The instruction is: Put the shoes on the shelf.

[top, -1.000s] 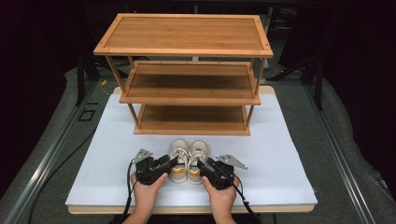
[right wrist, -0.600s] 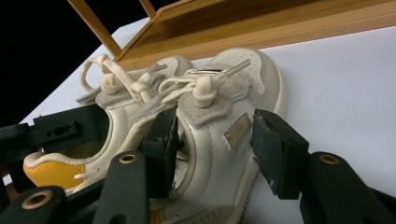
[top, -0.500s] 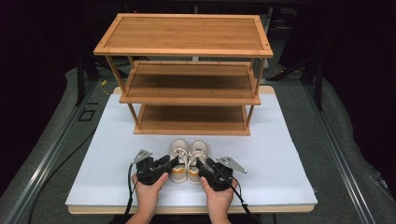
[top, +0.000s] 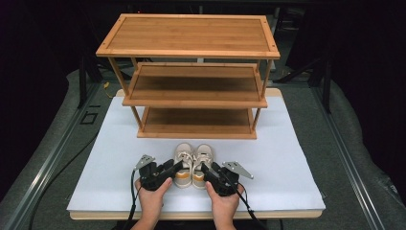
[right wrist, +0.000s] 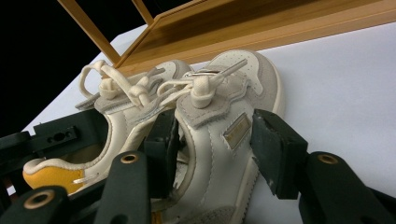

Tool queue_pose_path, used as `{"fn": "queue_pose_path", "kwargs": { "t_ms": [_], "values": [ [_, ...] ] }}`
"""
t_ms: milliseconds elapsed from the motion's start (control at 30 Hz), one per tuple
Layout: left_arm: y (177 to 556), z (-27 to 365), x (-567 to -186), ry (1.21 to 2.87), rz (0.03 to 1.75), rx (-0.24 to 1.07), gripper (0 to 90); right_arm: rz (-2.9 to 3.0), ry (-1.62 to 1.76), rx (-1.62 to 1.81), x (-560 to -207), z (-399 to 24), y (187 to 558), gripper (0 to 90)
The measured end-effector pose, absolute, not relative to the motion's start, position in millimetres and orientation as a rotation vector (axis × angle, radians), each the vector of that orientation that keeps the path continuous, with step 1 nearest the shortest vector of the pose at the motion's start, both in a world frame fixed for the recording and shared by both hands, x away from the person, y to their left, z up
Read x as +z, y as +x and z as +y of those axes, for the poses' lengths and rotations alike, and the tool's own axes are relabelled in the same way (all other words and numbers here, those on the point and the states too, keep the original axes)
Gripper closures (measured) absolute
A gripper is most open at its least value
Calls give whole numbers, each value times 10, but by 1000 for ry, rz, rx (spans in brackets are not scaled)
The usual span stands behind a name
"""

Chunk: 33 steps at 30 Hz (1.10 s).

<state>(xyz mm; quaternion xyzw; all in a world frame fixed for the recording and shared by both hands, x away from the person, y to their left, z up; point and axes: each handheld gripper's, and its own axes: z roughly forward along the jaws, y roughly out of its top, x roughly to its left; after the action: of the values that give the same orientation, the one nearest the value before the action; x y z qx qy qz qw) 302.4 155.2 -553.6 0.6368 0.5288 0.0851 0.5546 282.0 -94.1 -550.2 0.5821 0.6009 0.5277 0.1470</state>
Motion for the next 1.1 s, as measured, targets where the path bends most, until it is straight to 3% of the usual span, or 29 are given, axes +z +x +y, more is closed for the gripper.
{"fn": "queue_pose_path", "kwargs": {
  "t_ms": [1100],
  "values": [
    [3031, 1535, -5490, 1492, 1283, 184, 529, 1707, 1718, 1552, -5470, -949, 2832, 535]
  ]
}}
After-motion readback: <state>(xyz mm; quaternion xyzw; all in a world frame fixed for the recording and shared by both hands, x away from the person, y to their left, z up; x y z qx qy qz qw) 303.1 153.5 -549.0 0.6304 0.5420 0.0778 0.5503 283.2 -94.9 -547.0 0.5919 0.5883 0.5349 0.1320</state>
